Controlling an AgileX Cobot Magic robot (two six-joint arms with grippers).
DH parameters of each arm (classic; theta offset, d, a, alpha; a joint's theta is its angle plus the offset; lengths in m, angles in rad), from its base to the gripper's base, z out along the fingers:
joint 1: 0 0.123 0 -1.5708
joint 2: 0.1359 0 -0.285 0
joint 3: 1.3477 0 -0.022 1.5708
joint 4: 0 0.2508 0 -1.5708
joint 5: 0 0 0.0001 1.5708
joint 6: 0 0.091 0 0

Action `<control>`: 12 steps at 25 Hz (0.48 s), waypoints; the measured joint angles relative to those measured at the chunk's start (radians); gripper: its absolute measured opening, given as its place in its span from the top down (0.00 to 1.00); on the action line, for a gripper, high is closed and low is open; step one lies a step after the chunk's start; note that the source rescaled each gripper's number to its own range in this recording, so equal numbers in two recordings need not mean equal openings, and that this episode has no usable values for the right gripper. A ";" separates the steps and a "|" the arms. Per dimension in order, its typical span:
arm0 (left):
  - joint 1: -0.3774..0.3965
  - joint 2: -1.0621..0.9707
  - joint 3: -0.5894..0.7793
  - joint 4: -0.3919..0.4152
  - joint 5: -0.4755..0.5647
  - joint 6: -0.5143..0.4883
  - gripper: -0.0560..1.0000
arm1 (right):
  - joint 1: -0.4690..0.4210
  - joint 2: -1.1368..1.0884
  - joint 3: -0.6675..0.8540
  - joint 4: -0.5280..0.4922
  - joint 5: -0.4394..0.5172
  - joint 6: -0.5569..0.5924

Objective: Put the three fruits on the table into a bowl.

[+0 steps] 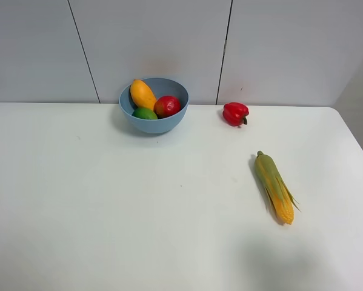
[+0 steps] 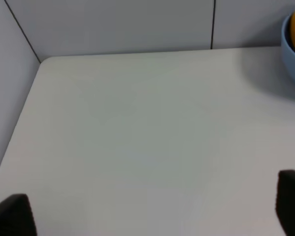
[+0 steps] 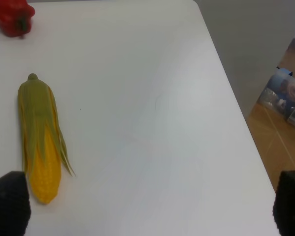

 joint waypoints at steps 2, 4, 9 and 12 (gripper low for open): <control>-0.001 -0.095 0.051 -0.002 0.007 0.000 0.02 | 0.000 0.000 0.000 0.000 0.000 0.000; -0.006 -0.186 0.087 -0.007 0.008 -0.004 0.02 | 0.000 0.000 0.000 0.000 0.000 0.000; -0.012 -0.297 0.146 -0.010 0.021 -0.009 0.02 | 0.000 0.000 0.000 0.000 0.000 0.000; -0.012 -0.335 0.170 -0.014 0.057 -0.016 0.02 | 0.000 0.000 0.000 0.000 0.000 0.000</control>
